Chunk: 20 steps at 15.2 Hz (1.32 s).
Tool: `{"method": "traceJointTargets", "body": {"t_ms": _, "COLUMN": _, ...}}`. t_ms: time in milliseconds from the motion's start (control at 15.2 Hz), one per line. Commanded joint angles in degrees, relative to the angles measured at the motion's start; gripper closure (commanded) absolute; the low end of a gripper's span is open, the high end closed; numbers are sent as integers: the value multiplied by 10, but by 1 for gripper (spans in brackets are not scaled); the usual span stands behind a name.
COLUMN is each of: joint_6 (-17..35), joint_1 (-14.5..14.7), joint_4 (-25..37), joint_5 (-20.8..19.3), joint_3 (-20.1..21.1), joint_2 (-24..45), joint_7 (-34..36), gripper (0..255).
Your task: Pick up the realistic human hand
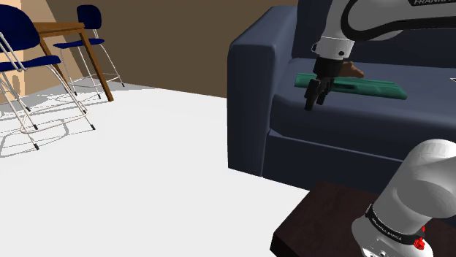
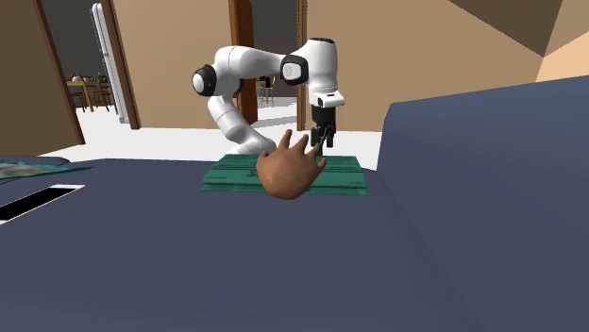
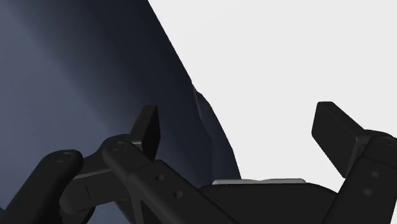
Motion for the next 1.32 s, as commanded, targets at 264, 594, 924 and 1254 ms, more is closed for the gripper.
{"method": "traceJointTargets", "body": {"t_ms": 264, "joint_6": 13, "joint_1": -43, "joint_4": 28, "joint_5": -14, "joint_3": -25, "joint_2": 15, "joint_7": 34, "gripper": 0}}
{"method": "traceJointTargets", "body": {"t_ms": 594, "joint_6": 27, "joint_1": -95, "joint_4": 60, "joint_5": -30, "joint_3": -56, "joint_2": 27, "joint_7": 78, "gripper": 0}}
{"method": "traceJointTargets", "body": {"t_ms": 924, "joint_6": 39, "joint_1": -145, "joint_4": 89, "joint_5": -44, "joint_3": -86, "joint_2": 33, "joint_7": 123, "gripper": 0}}
{"method": "traceJointTargets", "body": {"t_ms": 1254, "joint_6": 48, "joint_1": -195, "joint_4": 112, "joint_5": -58, "joint_3": -115, "joint_2": 33, "joint_7": 169, "gripper": 0}}
